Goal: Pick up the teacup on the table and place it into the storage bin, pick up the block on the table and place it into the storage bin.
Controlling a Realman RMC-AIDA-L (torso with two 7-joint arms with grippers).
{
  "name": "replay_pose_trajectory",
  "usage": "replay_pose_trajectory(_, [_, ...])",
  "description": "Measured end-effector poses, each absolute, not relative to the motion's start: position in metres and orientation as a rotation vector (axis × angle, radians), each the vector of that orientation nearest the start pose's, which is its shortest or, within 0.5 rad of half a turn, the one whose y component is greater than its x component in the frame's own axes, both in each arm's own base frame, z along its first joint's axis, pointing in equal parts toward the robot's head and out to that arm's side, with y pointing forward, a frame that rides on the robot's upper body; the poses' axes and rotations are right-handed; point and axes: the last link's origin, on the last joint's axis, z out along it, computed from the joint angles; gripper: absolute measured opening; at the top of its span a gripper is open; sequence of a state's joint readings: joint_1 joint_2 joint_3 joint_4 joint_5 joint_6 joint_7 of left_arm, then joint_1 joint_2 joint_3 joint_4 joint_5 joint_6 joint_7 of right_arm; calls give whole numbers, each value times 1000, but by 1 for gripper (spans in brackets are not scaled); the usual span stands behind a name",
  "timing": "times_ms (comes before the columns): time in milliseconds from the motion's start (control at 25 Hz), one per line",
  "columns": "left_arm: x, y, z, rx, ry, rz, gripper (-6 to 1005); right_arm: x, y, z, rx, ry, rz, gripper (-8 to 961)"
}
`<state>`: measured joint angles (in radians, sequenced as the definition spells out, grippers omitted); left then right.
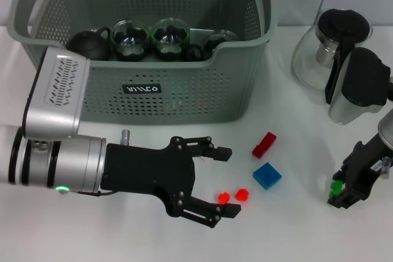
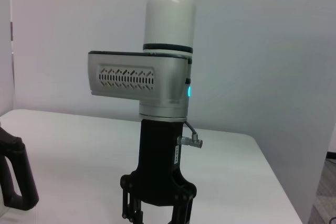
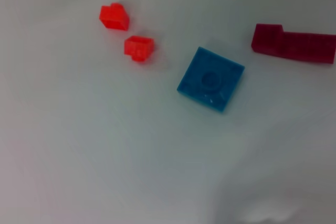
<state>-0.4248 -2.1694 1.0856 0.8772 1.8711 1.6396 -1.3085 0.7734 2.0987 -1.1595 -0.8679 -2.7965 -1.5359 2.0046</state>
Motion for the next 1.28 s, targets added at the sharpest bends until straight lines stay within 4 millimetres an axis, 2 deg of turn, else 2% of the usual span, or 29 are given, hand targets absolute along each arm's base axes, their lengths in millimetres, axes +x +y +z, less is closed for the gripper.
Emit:
replay_pose_trajectory(80, [-210,288,-46,-3025,-212,-723,951,240,360,-23,-2863,612,-854,567])
replay_pose_trajectory(520, [-214,288,-45,-3008,-251,-739,951,241,357,-25,-2875,574,-883,552])
replay_pose_trajectory(720, [-215,287,-43,-3008,-256,-751,951,223,354,-10,-2912,563,-800,433])
replay_pose_trajectory(920, [-224,289,-41,-2973,-294,-713,951,163,350,17,-2988,483,-573,436])
replay_pose_trajectory(1040, [-232,290,-38,-2940,-330,-692,951,117,352,32,-3016,414,-387,440])
replay_pose_trajectory(1240, [-241,288,-35,-2902,-377,-687,951,43,380,59,-2886,306,-108,446])
replay_pose_trajectory(1280, [-242,288,-35,-2896,-387,-686,951,35,387,60,-2861,293,-76,447])
